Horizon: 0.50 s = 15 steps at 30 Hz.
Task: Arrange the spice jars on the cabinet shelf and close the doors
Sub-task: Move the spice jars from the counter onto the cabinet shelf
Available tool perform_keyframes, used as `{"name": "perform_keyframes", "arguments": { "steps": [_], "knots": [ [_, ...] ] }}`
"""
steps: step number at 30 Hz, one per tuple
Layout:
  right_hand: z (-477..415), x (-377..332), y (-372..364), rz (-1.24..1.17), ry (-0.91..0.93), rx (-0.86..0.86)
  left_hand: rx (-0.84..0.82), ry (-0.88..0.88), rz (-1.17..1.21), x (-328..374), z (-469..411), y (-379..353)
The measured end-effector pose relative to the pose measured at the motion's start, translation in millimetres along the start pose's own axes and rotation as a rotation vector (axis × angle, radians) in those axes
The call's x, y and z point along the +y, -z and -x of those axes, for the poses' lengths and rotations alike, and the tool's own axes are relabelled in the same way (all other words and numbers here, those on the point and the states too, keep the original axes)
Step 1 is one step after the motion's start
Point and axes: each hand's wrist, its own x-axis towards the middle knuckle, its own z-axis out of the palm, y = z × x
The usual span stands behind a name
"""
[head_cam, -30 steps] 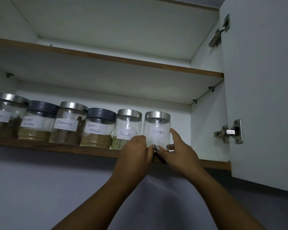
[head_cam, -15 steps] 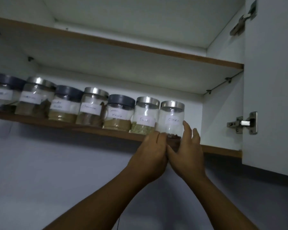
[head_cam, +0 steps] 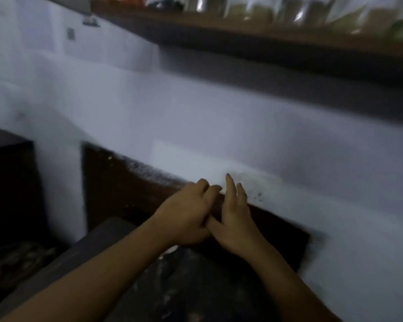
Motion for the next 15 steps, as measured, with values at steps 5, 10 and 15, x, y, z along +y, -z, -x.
{"name": "perform_keyframes", "arguments": {
  "steps": [5, 10, 15],
  "knots": [
    [-18, -4, -120, -0.041, -0.112, -0.221, -0.234, 0.205, 0.041, -77, 61, -65],
    [-30, 17, -203, -0.022, -0.267, -0.265, -0.392, 0.403, 0.270, -136, 99, -127],
    [-42, 53, -249, -0.011, -0.336, -0.330, -0.479, 0.490, 0.436, -169, 113, -185]
  ]
}}
